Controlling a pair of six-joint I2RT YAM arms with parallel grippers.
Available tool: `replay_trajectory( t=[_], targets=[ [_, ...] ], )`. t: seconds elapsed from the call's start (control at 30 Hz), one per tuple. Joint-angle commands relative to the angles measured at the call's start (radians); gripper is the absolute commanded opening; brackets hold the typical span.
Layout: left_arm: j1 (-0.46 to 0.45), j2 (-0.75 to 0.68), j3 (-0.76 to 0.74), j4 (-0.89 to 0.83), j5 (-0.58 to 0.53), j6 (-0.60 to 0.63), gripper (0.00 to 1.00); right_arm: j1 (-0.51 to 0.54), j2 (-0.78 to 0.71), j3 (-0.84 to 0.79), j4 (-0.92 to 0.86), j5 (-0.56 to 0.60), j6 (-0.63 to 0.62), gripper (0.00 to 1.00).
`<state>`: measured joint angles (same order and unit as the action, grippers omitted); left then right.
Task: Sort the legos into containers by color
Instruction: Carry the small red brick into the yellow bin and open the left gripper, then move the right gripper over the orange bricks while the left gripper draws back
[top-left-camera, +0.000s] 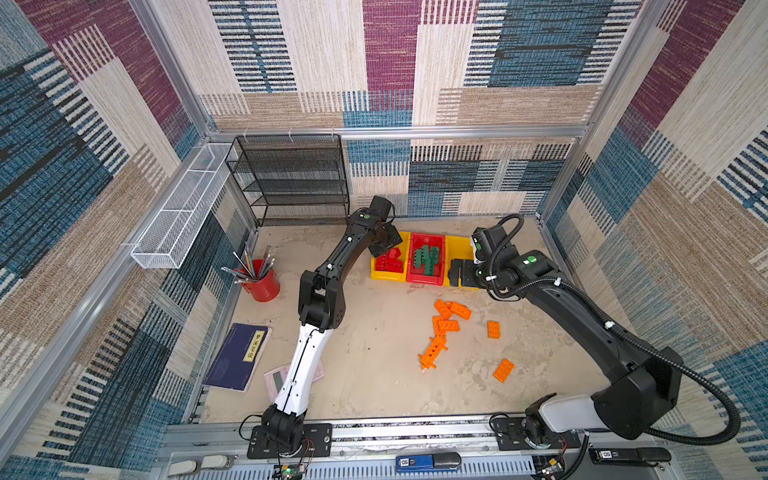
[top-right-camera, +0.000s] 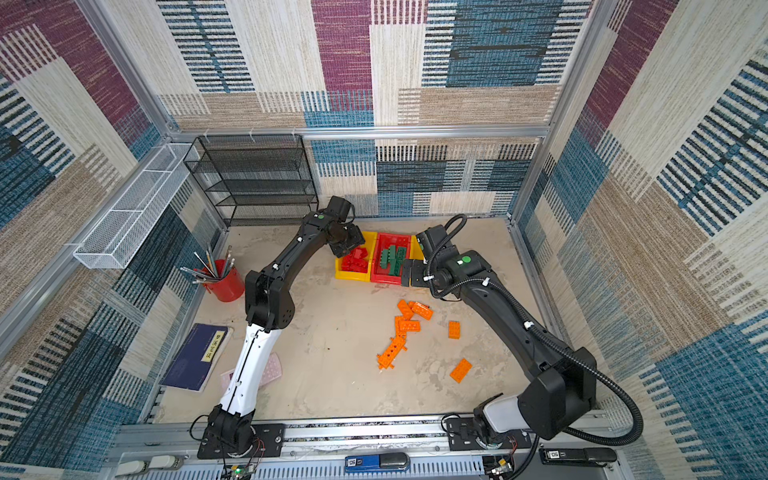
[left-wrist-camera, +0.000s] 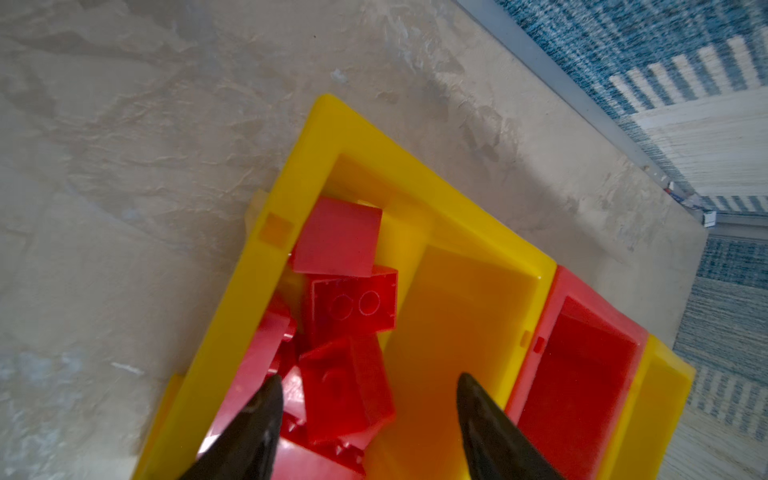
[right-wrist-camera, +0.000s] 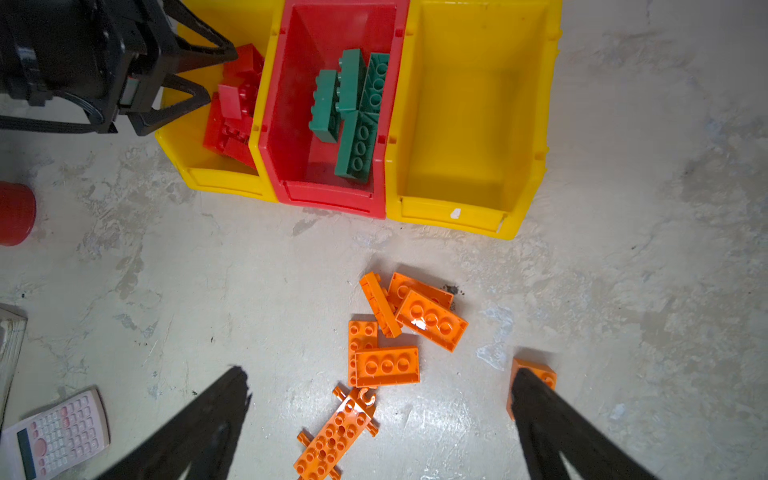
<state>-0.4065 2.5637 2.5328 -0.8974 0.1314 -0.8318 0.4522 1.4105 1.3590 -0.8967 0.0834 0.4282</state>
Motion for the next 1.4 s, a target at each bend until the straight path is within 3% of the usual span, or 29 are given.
replay_trajectory(
  t=[0.0, 0.1, 0.2, 0.53, 0.6, 0.77, 0.97, 1.1, 1.2, 1.37],
  targets=[
    [0.002, -0.005, 0.011, 0.041, 0.035, 0.016, 0.73, 0.002, 0.000, 0.015, 0.004, 0.014, 0.001, 1.00],
    [0.002, -0.048, -0.013, 0.035, 0.053, 0.022, 0.73, 0.001, -0.017, -0.001, 0.003, 0.002, 0.005, 1.00],
    [-0.003, -0.162, -0.138, 0.051, 0.037, 0.036, 0.73, 0.001, -0.034, -0.040, -0.001, -0.011, 0.017, 1.00],
    [-0.049, -0.793, -0.977, 0.238, -0.056, 0.051, 0.87, 0.001, -0.171, -0.242, 0.076, -0.075, 0.024, 1.00],
    [-0.069, -0.901, -1.097, 0.233, -0.076, 0.057, 0.93, 0.002, -0.174, -0.278, 0.096, -0.086, 0.022, 1.00],
    [-0.124, -1.121, -1.335, 0.227, -0.113, 0.072, 0.97, 0.002, -0.139, -0.329, 0.151, -0.085, 0.007, 1.00],
    [-0.130, -1.185, -1.399, 0.204, -0.159, 0.126, 0.97, 0.000, -0.016, -0.325, 0.206, -0.069, -0.002, 0.96],
    [-0.122, -1.118, -1.317, 0.177, -0.173, 0.188, 0.97, -0.023, 0.110, -0.275, 0.183, -0.031, 0.075, 0.92],
    [-0.111, -1.039, -1.247, 0.175, -0.135, 0.229, 0.97, -0.032, 0.156, -0.259, 0.194, -0.035, 0.164, 0.99],
    [-0.091, -0.928, -1.178, 0.181, -0.062, 0.250, 0.96, -0.033, 0.211, -0.270, 0.231, -0.055, 0.278, 0.98]
  ],
)
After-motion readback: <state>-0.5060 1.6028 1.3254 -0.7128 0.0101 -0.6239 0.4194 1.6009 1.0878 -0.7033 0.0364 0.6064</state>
